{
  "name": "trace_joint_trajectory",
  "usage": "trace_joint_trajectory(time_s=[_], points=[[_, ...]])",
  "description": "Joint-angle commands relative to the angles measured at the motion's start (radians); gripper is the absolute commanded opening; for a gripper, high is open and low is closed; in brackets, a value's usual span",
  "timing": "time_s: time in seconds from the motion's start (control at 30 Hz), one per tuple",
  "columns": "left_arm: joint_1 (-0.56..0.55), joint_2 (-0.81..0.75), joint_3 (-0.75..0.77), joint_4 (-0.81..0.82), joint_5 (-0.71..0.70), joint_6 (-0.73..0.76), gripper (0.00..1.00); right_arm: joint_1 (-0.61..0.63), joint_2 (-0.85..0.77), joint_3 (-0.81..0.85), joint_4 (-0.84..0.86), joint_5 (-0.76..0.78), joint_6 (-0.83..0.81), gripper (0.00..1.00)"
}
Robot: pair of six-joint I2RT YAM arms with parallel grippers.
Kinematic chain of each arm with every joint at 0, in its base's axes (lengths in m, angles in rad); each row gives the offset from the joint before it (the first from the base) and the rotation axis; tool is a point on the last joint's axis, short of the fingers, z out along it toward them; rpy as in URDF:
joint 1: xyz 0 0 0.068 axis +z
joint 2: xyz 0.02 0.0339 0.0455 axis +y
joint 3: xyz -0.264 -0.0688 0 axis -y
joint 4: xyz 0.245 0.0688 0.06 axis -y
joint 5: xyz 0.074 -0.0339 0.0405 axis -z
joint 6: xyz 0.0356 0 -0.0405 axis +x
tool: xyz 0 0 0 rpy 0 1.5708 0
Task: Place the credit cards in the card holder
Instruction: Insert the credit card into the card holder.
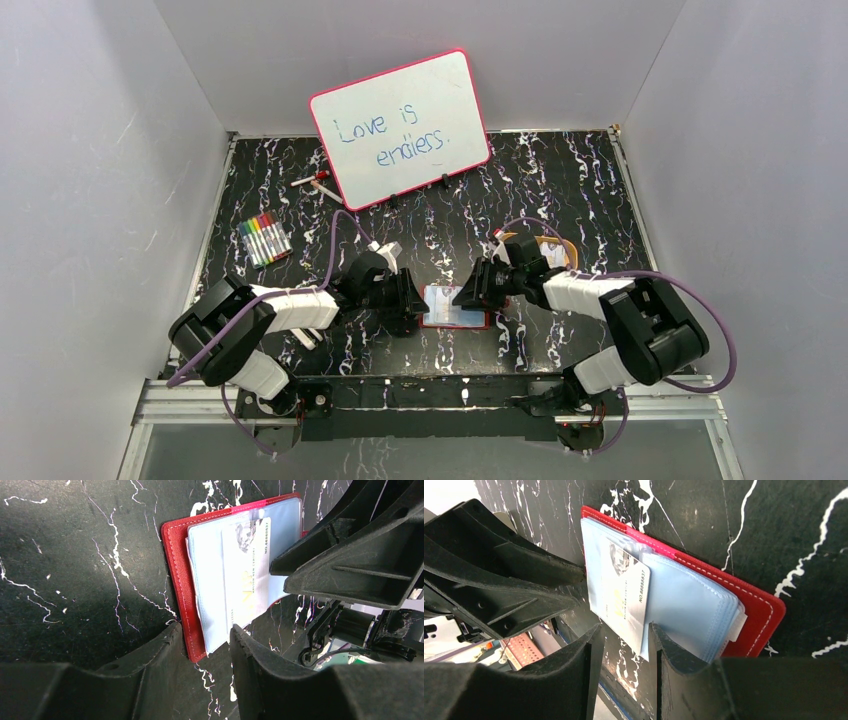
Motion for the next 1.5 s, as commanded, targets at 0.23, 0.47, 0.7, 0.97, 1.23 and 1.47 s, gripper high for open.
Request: trace_joint_trajectory(time_s=[0.23, 0.47, 0.7, 0.97, 1.23, 1.47], points=[[-0.007, 0.000, 0.009, -0.020, 0.005, 0.023, 0.38, 0.037, 0.066, 0.086, 0.014, -0.010, -0.018, 0.44], [-0.007, 0.000, 0.004, -0.014, 0.008, 0.020, 0.38, 0.075, 0.090, 0.123, 0.018, 0.002, -0.014, 0.40], [-0.009, 0.007, 0.007, -0.002, 0.017, 0.018, 0.38, 0.094, 0.126, 0.144, 0.026, 0.002, -0.012, 0.40], [-0.009, -0.022, -0.002, -0.016, -0.009, 0.019, 0.37, 0.097, 0.036, 0.167, -0.088, 0.126, -0.046, 0.44], [-0.008, -0.021, -0.011, -0.002, 0.000, 0.009, 0.37, 0.097, 0.066, 0.177, -0.112, 0.128, -0.061, 0.46], [-0.008, -0.023, -0.010, 0.000, 0.005, 0.013, 0.37, 0.106, 0.114, 0.194, -0.114, 0.123, -0.061, 0.46]])
